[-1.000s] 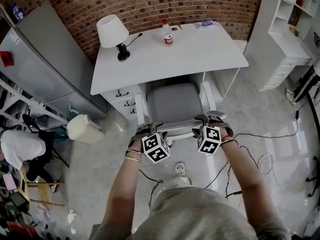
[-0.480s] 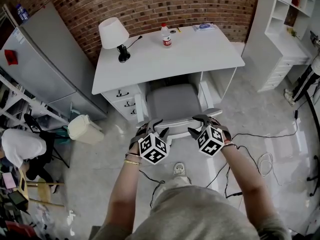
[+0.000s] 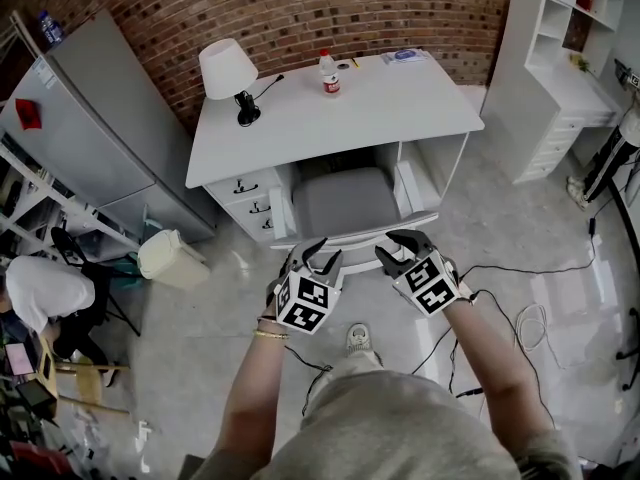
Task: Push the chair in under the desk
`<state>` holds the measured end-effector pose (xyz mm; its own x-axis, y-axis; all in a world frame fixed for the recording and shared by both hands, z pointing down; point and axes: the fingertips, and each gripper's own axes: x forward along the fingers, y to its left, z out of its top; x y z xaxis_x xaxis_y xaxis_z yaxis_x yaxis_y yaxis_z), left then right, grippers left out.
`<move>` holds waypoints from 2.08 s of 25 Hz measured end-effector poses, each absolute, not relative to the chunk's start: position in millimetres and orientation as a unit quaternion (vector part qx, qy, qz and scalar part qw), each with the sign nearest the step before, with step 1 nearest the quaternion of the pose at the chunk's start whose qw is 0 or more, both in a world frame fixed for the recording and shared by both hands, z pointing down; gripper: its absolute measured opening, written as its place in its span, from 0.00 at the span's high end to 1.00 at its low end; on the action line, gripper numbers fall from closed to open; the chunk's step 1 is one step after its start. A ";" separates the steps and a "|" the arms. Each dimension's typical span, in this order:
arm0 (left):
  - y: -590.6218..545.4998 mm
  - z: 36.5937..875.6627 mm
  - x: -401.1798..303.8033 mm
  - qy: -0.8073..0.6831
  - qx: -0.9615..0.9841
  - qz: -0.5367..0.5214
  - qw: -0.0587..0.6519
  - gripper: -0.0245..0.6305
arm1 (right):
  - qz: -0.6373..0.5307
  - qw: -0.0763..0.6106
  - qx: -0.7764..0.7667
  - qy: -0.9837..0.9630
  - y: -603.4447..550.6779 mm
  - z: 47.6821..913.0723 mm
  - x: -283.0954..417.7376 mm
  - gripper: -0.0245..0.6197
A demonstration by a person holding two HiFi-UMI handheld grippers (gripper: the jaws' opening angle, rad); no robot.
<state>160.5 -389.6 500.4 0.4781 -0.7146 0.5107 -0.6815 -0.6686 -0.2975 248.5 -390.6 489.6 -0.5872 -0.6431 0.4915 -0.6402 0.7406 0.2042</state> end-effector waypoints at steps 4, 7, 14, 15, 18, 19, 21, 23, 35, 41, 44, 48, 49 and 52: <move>-375.3 482.5 167.4 0.422 -0.869 -0.257 0.002 0.77 | 0.008 0.230 0.392 -0.891 -379.4 470.9 252.5 0.84; -363.3 464.6 174.0 0.432 -0.875 -0.219 -0.008 0.80 | 0.012 0.206 0.407 -0.890 -369.5 461.2 258.2 0.89; -335.1 439.0 181.2 0.449 -0.881 -0.139 -0.050 0.86 | 0.036 0.156 0.427 -0.890 -341.6 444.7 262.2 0.92; -330.9 435.2 181.8 0.450 -0.881 -0.132 -0.053 0.87 | 0.037 0.154 0.428 -0.890 -337.3 444.0 262.4 0.93; -319.7 426.0 183.2 0.455 -0.881 -0.112 -0.060 0.90 | 0.044 0.146 0.429 -0.891 -324.7 443.4 262.0 0.94; -315.9 424.3 183.5 0.456 -0.882 -0.105 -0.063 0.90 | 0.047 0.143 0.429 -0.891 -320.3 443.8 261.3 0.94; -308.1 422.7 183.9 0.454 -0.883 -0.092 -0.073 0.91 | 0.050 0.137 0.428 -0.892 -311.1 444.8 259.1 0.94; -300.6 422.0 183.3 0.455 -0.883 -0.078 -0.083 0.92 | 0.051 0.131 0.426 -0.894 -302.0 443.6 256.7 0.94; -255.2 426.0 158.9 0.476 -0.870 -0.028 -0.125 0.95 | 0.055 0.081 0.424 -0.900 -253.0 418.4 242.7 0.95; -235.3 427.2 147.3 0.485 -0.865 -0.013 -0.131 0.95 | 0.056 0.073 0.416 -0.905 -231.4 417.8 235.6 0.95; -225.9 428.6 142.6 0.489 -0.863 -0.008 -0.131 0.95 | 0.062 0.067 0.414 -0.906 -221.3 419.2 234.1 0.95; -220.4 427.6 141.1 0.491 -0.861 -0.006 -0.129 0.95 | 0.064 0.066 0.410 -0.907 -215.5 419.0 233.4 0.95; -219.6 427.0 140.9 0.491 -0.862 -0.006 -0.128 0.95 | 0.064 0.066 0.409 -0.908 -215.0 418.6 233.1 0.95; -217.3 424.1 141.3 0.489 -0.863 -0.005 -0.127 0.95 | 0.067 0.064 0.407 -0.909 -213.2 416.4 232.5 0.95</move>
